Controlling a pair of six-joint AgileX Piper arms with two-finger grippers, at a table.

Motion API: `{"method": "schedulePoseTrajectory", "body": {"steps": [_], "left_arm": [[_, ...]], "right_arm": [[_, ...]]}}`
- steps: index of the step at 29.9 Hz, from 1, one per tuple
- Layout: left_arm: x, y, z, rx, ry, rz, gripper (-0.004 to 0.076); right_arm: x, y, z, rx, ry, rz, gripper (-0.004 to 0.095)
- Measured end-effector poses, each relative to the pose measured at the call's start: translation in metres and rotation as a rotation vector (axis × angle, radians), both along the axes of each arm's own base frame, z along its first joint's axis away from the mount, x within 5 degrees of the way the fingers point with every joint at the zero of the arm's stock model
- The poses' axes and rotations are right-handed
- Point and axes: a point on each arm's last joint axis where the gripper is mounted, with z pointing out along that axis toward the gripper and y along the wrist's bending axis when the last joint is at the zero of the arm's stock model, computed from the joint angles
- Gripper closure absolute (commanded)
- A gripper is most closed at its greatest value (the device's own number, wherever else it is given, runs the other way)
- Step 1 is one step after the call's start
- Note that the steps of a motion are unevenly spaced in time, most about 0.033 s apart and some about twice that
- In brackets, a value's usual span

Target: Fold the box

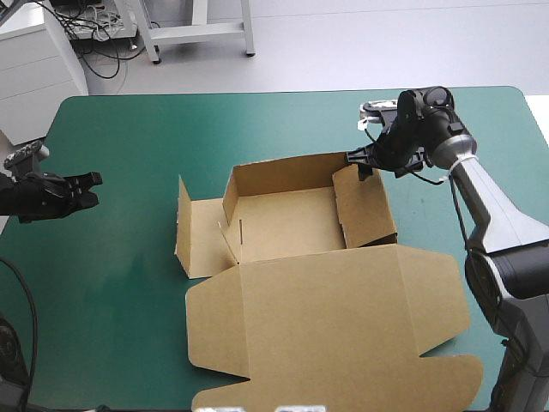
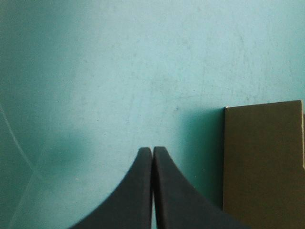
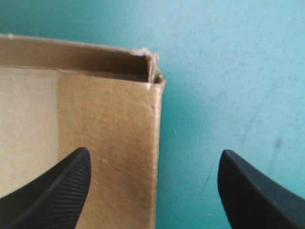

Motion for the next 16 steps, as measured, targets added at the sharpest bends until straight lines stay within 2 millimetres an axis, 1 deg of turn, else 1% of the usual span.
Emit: {"method": "schedulePoseTrajectory", "body": {"steps": [3, 5, 7, 11, 12, 15, 16], "left_arm": [[0.0, 0.0, 0.0, 0.002, 0.0, -0.003, 0.0756], [0.0, 0.0, 0.0, 0.002, 0.0, -0.003, 0.0756], [0.0, 0.0, 0.0, 0.001, 0.0, -0.004, 0.0756], [-0.001, -0.001, 0.0, -0.005, 0.007, -0.01, 0.0756], [-0.001, -0.001, 0.0, -0.007, 0.009, -0.012, 0.0756], [-0.001, -0.002, 0.0, -0.014, 0.014, -0.017, 0.0756], [-0.002, -0.002, 0.0, -0.017, 0.015, -0.018, 0.0756]], "right_arm": [[0.0, 0.0, 0.012, 0.011, -0.038, -0.002, 0.0187], [-0.004, -0.001, 0.021, 0.015, -0.058, -0.002, 0.0187], [-0.012, -0.003, 0.036, 0.022, -0.093, -0.003, 0.0187], [-0.039, -0.01, 0.08, 0.05, -0.198, -0.003, 0.0187], [-0.048, -0.013, 0.093, 0.059, -0.232, -0.003, 0.0187], [-0.068, -0.019, 0.118, 0.067, -0.299, -0.004, 0.0187], [-0.072, -0.02, 0.123, 0.067, -0.313, -0.005, 0.0187]]}}
